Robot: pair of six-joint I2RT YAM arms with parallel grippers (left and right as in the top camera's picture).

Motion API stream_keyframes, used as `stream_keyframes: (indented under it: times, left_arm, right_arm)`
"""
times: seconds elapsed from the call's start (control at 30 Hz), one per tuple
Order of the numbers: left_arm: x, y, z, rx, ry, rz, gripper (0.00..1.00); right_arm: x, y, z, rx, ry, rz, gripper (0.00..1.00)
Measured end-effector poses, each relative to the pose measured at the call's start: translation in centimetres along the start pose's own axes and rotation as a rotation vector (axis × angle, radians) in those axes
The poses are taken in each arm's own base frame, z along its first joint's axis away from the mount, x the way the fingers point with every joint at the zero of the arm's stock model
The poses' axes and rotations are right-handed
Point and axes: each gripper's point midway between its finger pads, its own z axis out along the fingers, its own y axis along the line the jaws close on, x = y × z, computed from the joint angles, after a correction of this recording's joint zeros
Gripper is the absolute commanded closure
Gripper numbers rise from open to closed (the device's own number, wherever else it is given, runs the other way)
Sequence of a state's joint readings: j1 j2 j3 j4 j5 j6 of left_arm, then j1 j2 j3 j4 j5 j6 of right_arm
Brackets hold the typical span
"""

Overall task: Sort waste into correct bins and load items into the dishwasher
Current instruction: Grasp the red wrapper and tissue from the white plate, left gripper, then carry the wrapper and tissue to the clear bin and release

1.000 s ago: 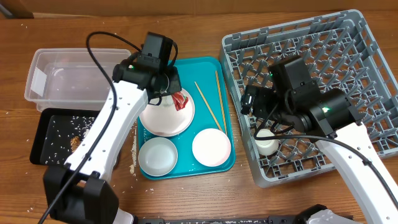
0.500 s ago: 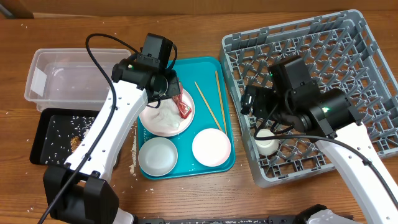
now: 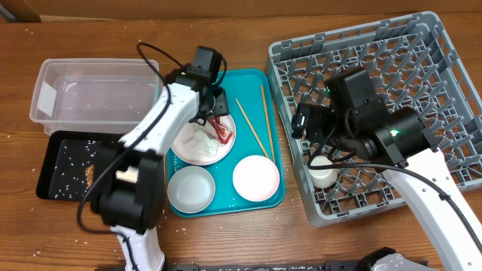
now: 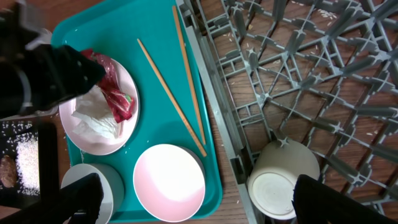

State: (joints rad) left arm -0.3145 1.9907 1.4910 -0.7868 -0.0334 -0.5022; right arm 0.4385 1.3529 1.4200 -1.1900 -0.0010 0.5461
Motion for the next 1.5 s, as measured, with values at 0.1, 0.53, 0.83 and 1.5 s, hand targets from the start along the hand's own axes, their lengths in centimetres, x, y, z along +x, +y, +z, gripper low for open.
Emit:
stream_keyframes:
  times: [0.1, 0.53, 0.83, 1.5]
  left_arm:
    - [1.2, 0.1, 1.3, 0.001, 0.057, 0.005, 0.96]
    - [-5.8, 9.7, -17.1, -0.083, -0.285, -0.235, 0.78]
    - [-5.0, 15.3, -12.0, -0.14, -0.113, -0.36, 0.43]
    - [7.8, 5.0, -0.2, -0.09, 0.063, -0.091, 0.96]
  right_arm:
    - [0.2, -0.1, 0.0, 0.005, 0.007, 0.0, 0.0]
    - [0.2, -0.1, 0.0, 0.005, 0.007, 0.0, 0.0]
    - [0.2, -0.1, 0.0, 0.005, 0.007, 0.0, 0.0]
    - [0.1, -0.1, 0.0, 0.004, 0.006, 0.0, 0.0]
